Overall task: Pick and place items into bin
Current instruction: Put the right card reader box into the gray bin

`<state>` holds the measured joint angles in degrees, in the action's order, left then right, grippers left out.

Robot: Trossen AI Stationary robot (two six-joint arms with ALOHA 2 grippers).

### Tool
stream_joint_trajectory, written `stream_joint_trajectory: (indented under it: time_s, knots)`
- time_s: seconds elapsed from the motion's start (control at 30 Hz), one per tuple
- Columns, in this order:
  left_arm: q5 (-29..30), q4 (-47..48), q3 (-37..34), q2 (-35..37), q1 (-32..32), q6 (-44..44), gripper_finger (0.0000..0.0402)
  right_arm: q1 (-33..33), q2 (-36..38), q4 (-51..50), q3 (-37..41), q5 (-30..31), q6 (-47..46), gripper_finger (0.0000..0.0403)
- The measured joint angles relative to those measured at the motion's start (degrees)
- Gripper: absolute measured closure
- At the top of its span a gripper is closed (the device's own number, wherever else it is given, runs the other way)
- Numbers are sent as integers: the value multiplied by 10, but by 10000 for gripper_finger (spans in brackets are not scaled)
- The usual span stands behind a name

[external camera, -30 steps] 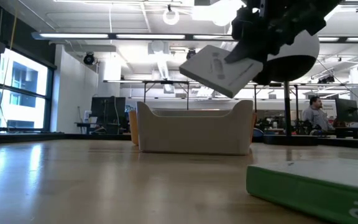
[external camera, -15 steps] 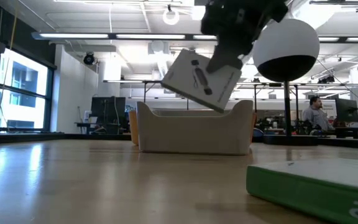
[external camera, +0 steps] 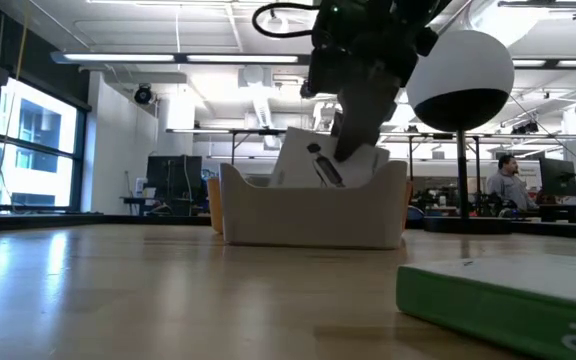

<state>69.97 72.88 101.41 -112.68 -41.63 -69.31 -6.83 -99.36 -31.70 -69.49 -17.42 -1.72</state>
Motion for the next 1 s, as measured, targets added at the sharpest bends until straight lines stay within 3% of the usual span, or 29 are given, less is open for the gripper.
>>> stream_joint_trajectory:
  time_s: [0.37,0.6,1.0]
  knots:
    - [1,32,0,0,12,-17,289,1,-2,20,0,-21,45,366]
    - [1,35,0,0,20,-17,289,1,-2,5,0,-23,57,341]
    - [1,35,0,0,20,-26,289,1,-2,25,0,2,54,336]
